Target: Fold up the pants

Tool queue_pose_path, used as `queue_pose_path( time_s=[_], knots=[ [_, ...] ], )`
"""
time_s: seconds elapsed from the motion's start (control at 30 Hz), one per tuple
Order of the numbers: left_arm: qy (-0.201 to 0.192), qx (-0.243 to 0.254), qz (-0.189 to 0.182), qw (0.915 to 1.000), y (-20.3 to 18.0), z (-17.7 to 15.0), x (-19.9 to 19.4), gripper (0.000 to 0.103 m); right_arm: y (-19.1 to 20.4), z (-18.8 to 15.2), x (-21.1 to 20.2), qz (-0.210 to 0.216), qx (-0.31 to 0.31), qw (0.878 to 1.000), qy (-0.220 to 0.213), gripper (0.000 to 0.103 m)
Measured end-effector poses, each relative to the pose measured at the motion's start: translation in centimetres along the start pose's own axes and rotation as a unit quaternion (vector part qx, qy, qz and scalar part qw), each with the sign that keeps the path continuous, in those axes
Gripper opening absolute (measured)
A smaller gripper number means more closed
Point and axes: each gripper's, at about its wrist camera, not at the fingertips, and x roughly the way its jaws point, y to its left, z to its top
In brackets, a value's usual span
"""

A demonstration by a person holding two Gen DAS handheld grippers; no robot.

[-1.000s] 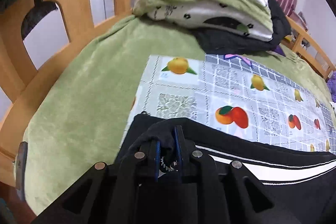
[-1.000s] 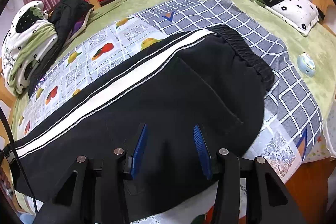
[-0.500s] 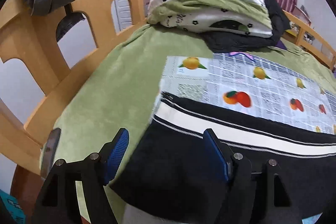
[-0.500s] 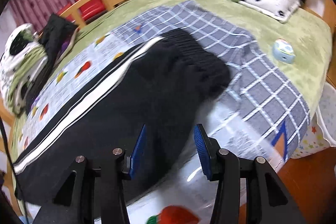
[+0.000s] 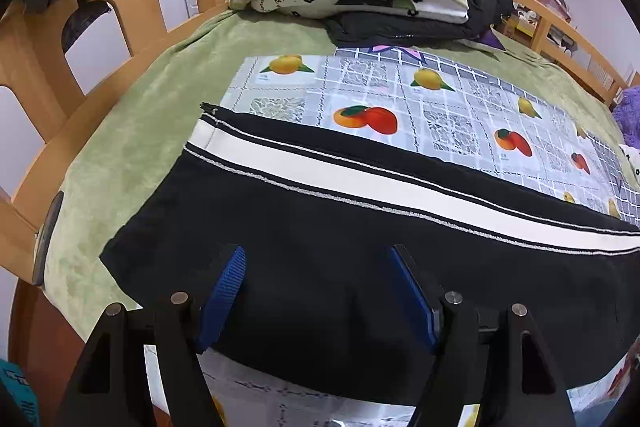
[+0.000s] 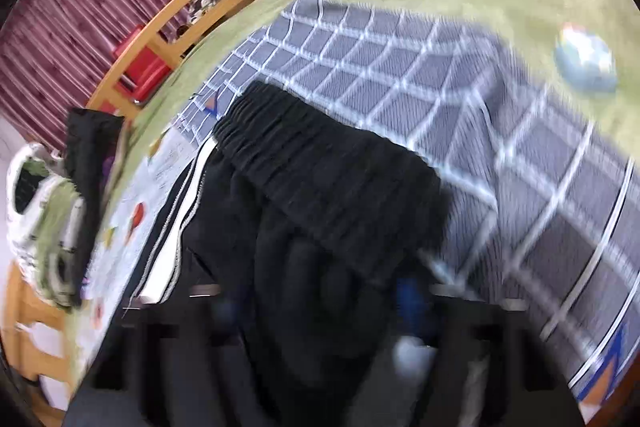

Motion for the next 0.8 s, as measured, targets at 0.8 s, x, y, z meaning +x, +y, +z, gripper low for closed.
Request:
queue_pose_path(
  time_s=[0.8],
  knots=[
    [0.014,-0.122,-0.081,0.9891,10.6,-7.4,0.8,0.071,0.6,-2.4,-11.1,-0.101,-0.15,0.983,-0.025,0.054]
  ],
)
